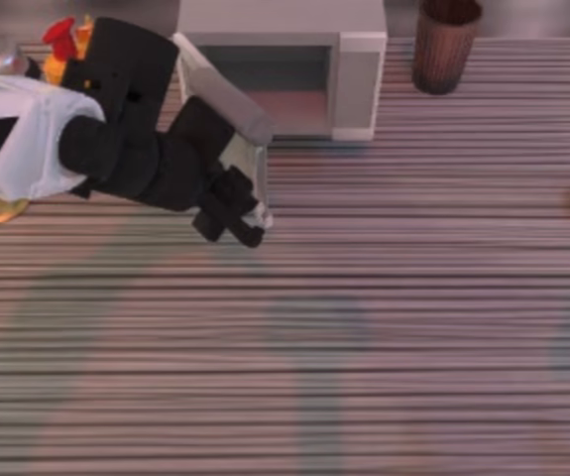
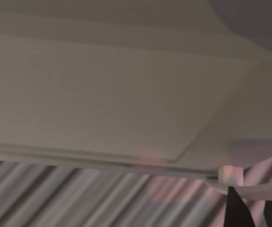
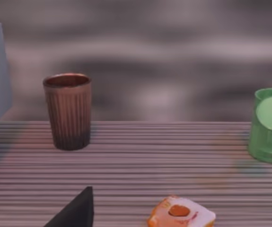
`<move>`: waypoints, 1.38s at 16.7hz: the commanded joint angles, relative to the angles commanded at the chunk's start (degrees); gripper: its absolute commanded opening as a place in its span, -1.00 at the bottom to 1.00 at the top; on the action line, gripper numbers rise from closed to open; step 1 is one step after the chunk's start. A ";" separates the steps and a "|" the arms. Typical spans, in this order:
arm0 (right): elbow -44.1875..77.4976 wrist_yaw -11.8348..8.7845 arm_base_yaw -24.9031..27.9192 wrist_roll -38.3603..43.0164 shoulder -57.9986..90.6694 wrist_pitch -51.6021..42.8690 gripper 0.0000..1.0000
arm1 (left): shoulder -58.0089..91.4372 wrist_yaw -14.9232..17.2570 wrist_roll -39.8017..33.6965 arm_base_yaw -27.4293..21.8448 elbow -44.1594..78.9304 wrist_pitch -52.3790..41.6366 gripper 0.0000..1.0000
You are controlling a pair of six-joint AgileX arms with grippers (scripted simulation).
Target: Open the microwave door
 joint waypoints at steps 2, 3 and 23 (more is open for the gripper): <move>0.00 0.00 0.00 0.00 0.00 0.00 1.00 | 0.00 0.00 0.00 0.00 0.00 0.00 -1.00; 0.00 0.00 0.00 0.00 0.00 0.00 1.00 | 0.00 0.00 0.00 0.00 0.00 0.00 -1.00; 0.00 0.00 0.00 0.00 0.00 0.00 1.00 | -0.33 2.68 3.87 1.65 -0.17 -1.51 -1.00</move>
